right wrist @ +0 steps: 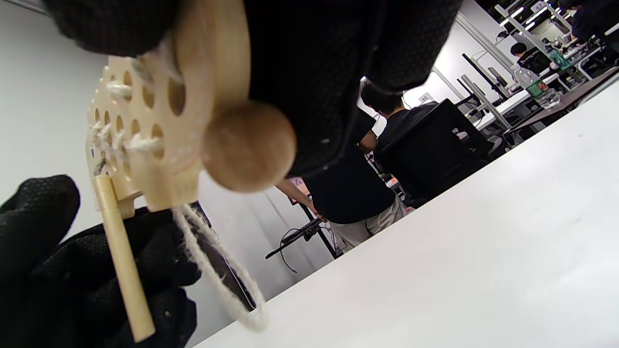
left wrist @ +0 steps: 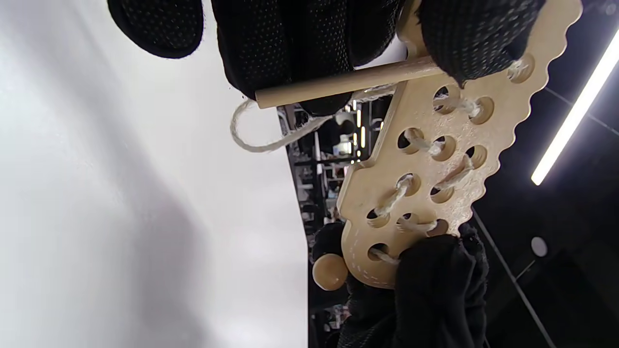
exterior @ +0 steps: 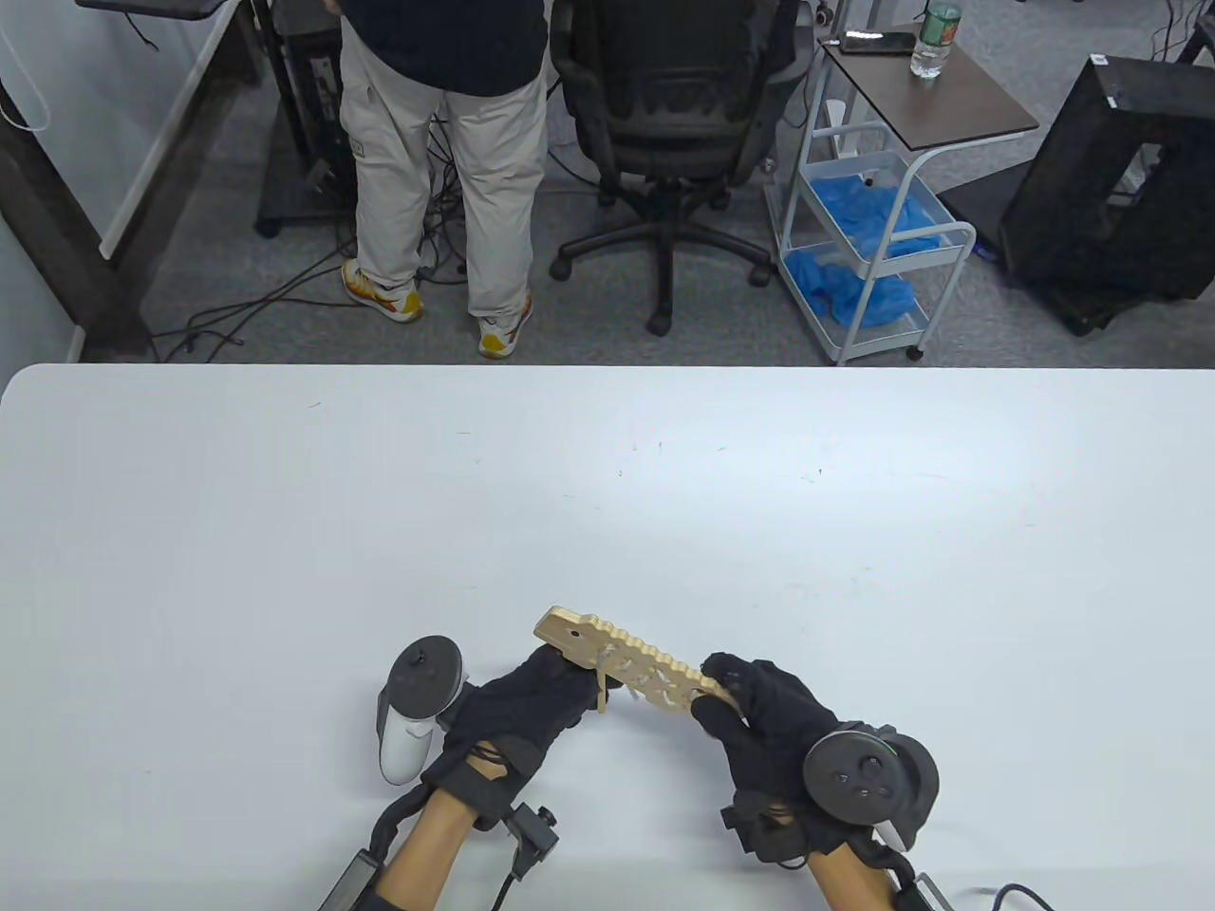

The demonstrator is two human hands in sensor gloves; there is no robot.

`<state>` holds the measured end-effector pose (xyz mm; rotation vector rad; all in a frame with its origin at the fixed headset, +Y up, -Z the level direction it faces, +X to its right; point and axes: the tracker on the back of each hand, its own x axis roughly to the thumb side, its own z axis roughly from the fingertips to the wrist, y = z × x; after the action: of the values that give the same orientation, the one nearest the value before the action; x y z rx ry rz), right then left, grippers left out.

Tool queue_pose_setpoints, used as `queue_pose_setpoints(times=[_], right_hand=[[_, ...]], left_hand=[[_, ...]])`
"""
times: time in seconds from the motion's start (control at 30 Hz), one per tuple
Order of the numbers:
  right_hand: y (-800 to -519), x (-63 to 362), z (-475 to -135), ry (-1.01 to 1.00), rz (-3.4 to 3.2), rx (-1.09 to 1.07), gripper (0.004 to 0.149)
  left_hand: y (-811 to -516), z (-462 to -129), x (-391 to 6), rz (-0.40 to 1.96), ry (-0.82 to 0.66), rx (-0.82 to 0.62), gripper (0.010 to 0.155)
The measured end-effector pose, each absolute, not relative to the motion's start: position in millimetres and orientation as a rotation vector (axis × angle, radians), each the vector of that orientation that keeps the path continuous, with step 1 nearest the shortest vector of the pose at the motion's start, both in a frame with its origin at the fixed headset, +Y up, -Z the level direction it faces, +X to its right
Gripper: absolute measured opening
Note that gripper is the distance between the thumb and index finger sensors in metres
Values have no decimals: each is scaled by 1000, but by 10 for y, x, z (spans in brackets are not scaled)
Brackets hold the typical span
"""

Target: Remove rope from all holes on crocodile lacing toy

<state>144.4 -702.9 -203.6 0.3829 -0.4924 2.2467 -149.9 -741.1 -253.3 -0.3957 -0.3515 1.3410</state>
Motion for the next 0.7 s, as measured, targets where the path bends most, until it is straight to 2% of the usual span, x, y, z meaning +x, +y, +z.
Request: queue_pose_setpoints(times=[0.33, 0.7], right_hand=[[-7073, 1455, -2077, -351, 2141, 349, 46], [-7079, 1510, -2095, -372, 2151, 271, 46]], left_hand=[[-7360, -2524, -1481, 1278, -382, -342, 59], [-7351, -2521, -1512, 1214, -323, -292, 52]])
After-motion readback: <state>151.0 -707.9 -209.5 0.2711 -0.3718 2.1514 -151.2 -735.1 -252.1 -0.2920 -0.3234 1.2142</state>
